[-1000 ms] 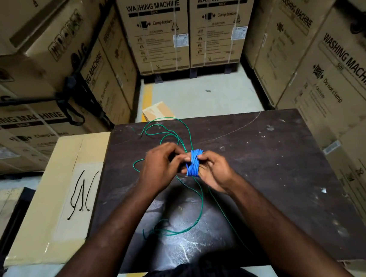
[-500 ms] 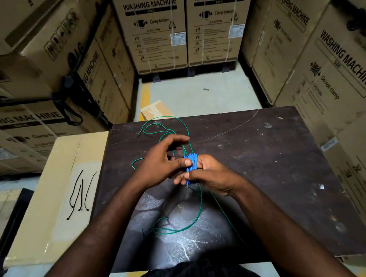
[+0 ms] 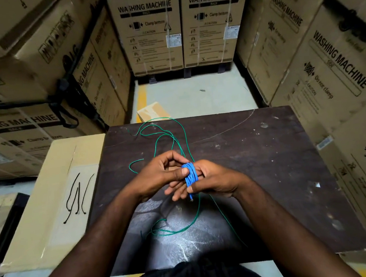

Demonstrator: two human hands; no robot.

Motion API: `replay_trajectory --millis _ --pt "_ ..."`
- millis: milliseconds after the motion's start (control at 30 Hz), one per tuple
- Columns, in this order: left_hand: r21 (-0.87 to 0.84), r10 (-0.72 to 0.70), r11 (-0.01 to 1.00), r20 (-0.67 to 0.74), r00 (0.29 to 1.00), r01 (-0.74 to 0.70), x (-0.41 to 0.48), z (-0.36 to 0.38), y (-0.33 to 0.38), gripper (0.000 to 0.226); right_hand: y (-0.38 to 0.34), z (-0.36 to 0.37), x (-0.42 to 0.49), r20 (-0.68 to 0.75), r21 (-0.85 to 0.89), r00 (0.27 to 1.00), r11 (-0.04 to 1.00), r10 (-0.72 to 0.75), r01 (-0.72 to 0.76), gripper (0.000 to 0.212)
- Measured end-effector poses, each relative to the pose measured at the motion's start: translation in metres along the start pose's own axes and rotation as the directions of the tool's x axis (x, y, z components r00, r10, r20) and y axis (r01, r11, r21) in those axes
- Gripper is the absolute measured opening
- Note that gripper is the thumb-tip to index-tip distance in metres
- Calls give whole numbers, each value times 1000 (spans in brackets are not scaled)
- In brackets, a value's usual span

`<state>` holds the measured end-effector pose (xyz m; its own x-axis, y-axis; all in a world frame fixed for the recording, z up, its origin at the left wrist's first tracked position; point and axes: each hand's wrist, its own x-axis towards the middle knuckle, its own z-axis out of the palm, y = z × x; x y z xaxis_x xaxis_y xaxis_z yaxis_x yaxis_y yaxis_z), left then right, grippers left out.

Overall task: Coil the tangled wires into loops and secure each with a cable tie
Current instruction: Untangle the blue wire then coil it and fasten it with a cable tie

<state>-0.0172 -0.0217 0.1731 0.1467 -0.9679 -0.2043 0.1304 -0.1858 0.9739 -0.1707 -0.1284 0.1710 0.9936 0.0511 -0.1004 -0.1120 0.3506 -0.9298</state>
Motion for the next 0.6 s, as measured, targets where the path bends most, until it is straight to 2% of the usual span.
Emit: replay_trajectory --millis 133,267,367,467,600 --pt "70 21 997 -66 998 -17 7 8 1 20 0 -7 -2 -56 66 998 998 1 3 41" --pt "72 59 996 -164 985 -47 12 13 0 17 1 -16 -5 -207 128 978 991 2 25 43" --pt "99 90 993 -253 963 -67 16 15 -2 18 1 -20 -2 -259 128 966 991 -8 42 42" --pt "116 119 990 -349 929 -83 20 15 -4 16 1 -21 5 -345 75 938 995 -40 70 42" --pt "91 108 993 -455 884 -75 21 14 -8 18 10 -24 13 -534 -112 832 988 -150 106 37"
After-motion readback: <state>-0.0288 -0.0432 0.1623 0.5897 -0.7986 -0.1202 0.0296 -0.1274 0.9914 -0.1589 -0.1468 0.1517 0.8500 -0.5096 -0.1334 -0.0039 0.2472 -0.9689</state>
